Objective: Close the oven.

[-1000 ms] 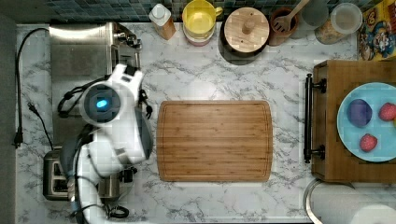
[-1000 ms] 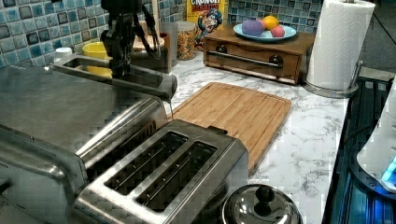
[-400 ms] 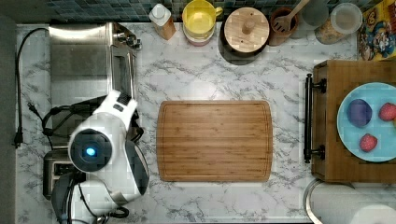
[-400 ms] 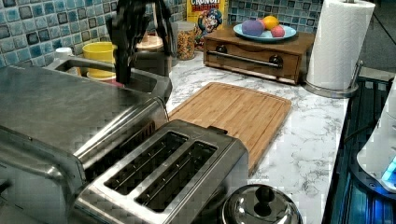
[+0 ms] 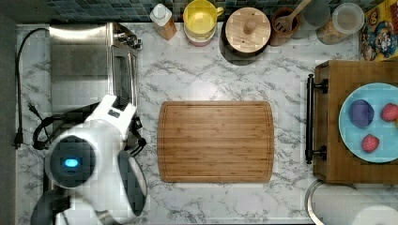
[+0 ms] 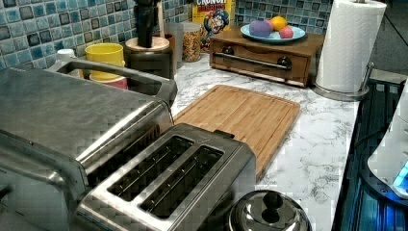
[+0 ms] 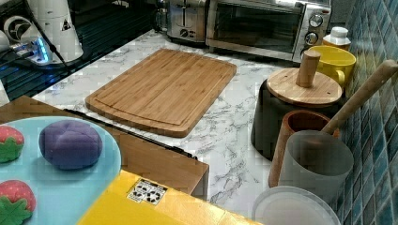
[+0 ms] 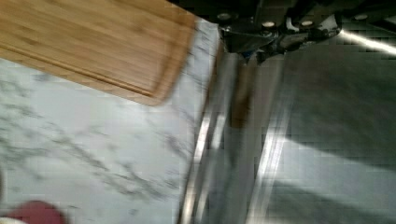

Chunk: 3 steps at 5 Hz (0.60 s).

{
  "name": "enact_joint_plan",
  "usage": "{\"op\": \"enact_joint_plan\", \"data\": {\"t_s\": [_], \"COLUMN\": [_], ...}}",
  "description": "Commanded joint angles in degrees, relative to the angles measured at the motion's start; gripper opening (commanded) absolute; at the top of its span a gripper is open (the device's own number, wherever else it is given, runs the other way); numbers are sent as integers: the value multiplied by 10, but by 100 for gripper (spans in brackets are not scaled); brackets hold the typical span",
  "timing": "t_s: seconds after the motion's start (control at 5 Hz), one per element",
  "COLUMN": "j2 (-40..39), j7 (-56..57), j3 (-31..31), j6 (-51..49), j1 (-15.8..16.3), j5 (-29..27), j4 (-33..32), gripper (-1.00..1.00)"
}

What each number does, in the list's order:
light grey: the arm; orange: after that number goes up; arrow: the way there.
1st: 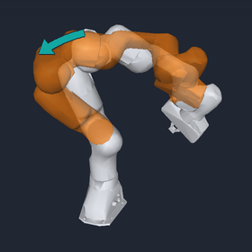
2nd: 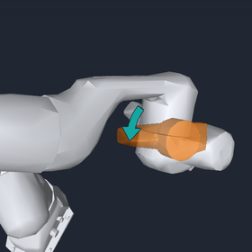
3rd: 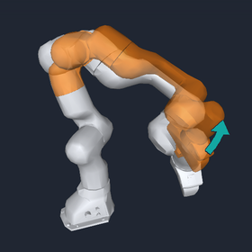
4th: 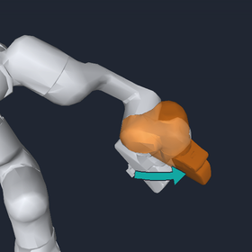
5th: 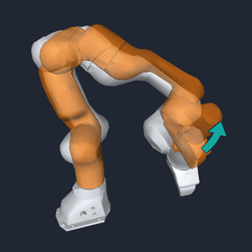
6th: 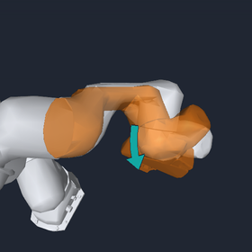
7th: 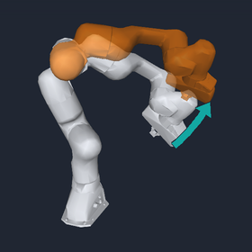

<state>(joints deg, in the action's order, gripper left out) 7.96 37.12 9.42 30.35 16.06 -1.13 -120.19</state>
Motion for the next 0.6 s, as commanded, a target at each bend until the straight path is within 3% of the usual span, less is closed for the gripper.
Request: {"op": "enact_joint_plan", "data": {"t_s": [0.2,0.6], "j2": [-58,-58], "j7": [-75,-75], "j3": [53,53], "j6": [-7,-7], "j1": [7,7], "j5": [22,22], "j4": [109,109], "gripper": [-100,-100]}}
